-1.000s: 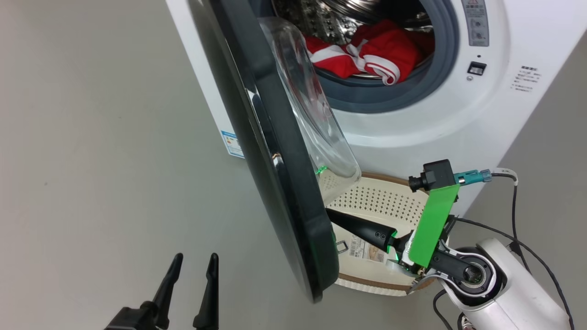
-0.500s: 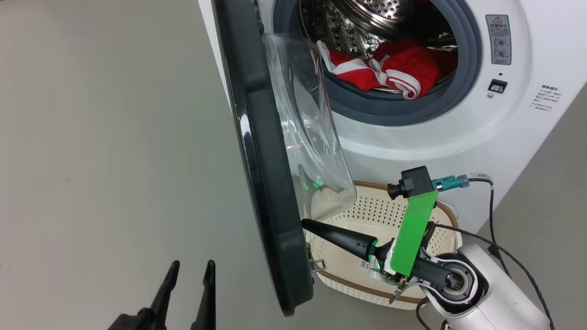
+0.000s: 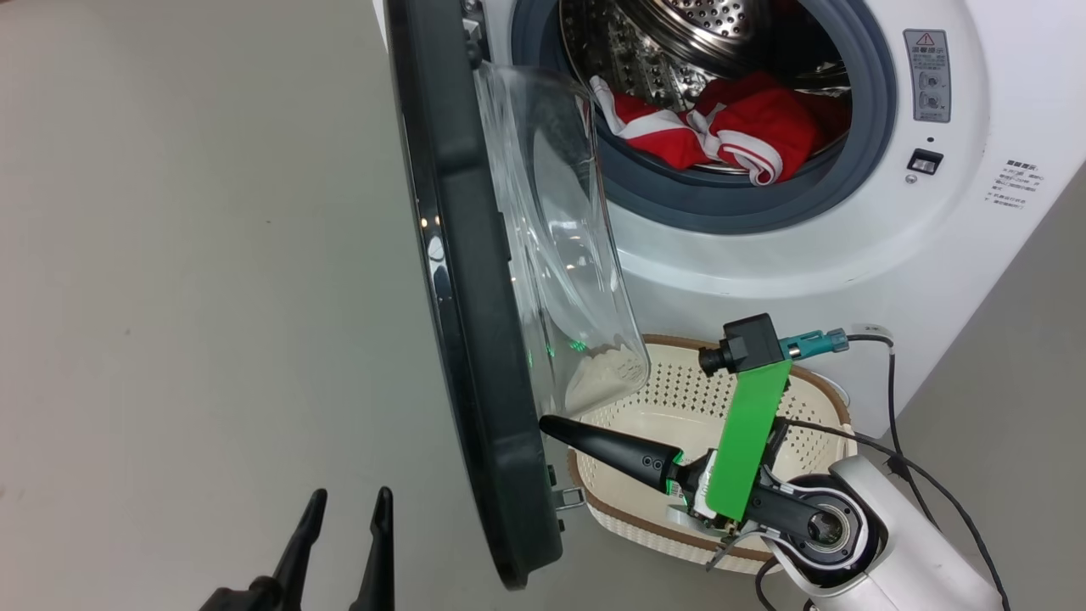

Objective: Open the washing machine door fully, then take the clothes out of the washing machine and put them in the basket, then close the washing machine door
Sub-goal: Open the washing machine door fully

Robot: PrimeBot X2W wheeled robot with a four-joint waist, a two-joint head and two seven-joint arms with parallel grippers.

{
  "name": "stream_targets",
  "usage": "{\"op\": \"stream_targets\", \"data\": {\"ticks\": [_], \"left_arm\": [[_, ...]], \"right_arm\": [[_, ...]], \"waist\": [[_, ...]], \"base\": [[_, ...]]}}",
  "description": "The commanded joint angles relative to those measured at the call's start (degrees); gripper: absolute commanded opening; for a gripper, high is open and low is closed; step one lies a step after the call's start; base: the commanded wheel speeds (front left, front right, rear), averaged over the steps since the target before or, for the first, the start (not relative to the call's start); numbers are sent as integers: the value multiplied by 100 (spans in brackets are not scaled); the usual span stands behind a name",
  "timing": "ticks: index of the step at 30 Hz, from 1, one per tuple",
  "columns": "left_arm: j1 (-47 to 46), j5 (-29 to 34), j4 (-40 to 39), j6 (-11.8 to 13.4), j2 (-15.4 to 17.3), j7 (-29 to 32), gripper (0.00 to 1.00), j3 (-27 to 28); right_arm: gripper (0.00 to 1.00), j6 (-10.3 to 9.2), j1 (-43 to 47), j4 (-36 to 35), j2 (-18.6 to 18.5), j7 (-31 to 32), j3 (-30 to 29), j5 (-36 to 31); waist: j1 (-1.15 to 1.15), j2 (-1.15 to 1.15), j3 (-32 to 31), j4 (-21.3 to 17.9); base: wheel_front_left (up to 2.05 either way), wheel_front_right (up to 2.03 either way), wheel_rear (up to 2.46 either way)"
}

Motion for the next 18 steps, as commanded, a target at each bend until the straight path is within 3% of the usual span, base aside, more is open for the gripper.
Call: {"op": "stream_targets", "data": {"ticks": [1,4,7,10,13,15,18], "left_arm": [[-81,9,-169,27,43,-70,100,211],[-79,2,-176,33,43,-70,100,221],[-85,2,-176,35,43,-70,100,236],[-101,7,-172,32,43,-70,100,255],[-121,9,-175,27,43,-70,100,282],[-126,11,-176,21,43,-70,100,299],[-126,8,-172,11,43,-70,100,326]], "right_arm": [[0,45,42,-150,113,-37,59,-106],[0,45,65,-138,77,-98,35,-143],[26,45,81,-123,42,-180,6,-174],[44,45,94,-122,8,-315,-35,-220],[53,45,112,-114,-56,-465,-37,-298],[79,45,142,-100,-118,-562,-18,-347],[100,45,215,-56,-239,-757,-9,-416]], "waist": [[0,0,-1,-11],[0,0,-4,-48],[0,0,-2,-91],[0,0,3,-133],[0,0,18,-181],[0,0,23,-210],[0,0,22,-245]], "base": [[0,0,0],[0,0,0],[0,0,0],[0,0,0],[0,0,0],[0,0,0],[0,0,0]]}}
